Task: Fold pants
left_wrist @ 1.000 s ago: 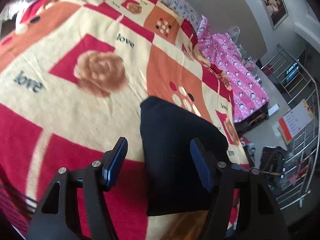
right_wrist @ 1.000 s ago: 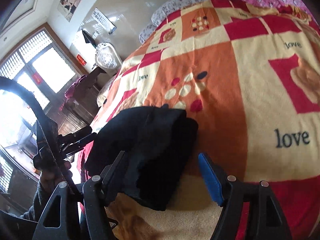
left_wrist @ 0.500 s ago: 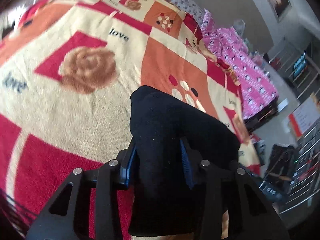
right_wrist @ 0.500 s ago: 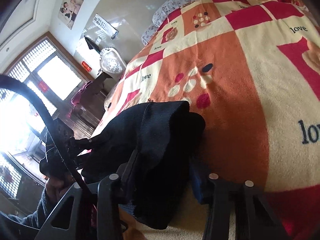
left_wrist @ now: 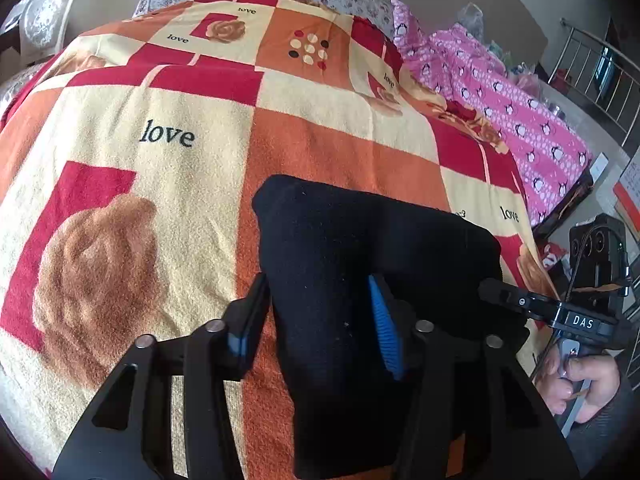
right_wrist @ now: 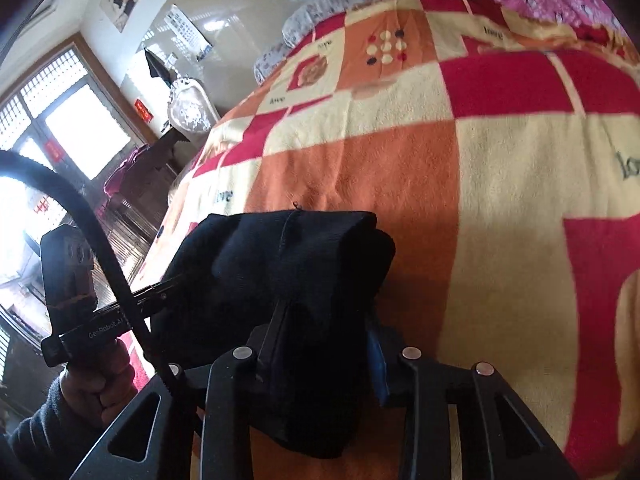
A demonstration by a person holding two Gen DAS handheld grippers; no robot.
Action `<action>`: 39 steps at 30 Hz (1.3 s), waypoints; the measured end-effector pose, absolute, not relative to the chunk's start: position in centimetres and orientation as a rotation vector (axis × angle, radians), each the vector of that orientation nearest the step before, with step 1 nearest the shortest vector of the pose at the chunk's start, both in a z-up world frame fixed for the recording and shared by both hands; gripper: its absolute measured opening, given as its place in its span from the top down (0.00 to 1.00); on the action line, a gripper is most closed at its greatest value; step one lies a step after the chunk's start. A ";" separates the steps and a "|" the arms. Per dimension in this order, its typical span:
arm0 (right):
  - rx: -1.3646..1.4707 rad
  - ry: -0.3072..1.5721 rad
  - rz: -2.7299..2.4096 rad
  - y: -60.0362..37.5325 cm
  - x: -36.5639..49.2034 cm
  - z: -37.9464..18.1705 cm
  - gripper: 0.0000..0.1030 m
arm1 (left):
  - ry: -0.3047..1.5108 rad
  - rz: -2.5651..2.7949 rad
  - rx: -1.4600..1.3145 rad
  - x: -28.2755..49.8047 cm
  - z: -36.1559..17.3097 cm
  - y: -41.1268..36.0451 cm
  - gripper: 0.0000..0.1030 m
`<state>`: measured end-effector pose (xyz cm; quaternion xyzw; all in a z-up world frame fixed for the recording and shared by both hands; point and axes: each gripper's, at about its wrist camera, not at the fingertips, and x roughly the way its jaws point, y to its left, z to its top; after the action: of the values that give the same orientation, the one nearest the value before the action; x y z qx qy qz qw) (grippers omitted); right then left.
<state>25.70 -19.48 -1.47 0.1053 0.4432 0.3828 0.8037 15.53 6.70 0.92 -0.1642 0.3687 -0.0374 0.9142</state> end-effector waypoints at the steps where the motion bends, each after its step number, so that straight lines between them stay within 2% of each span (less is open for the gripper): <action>1: 0.299 0.954 0.827 -20.2 26.1 -2.2 0.59 | 0.757 -0.066 -0.341 15.5 0.7 7.0 0.33; 4: 0.365 0.961 0.829 -21.1 26.1 -2.3 0.56 | 0.772 -0.058 -0.379 15.4 0.9 7.7 0.31; 10: 0.271 0.651 0.785 -22.8 18.8 3.2 0.56 | 0.640 0.092 -0.215 9.7 4.4 6.6 0.31; 15: 0.052 0.526 0.671 -21.2 10.6 3.8 0.56 | 0.747 0.137 -0.129 5.8 3.8 3.3 0.31; 17: -0.055 0.488 0.572 -20.8 7.7 2.6 0.56 | 0.817 0.163 -0.060 5.1 3.1 1.7 0.25; 21: -0.106 0.473 0.522 -20.7 5.0 0.3 0.56 | 0.832 0.159 -0.052 3.6 2.5 0.0 0.25; 39: -0.186 0.449 0.453 -19.4 4.6 -0.4 0.56 | 0.847 0.147 -0.056 3.4 2.7 -1.1 0.25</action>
<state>4.56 -19.38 -0.45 -0.0915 0.2202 0.2226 0.9453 3.43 -1.13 2.71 -0.0270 0.4106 0.0712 0.9086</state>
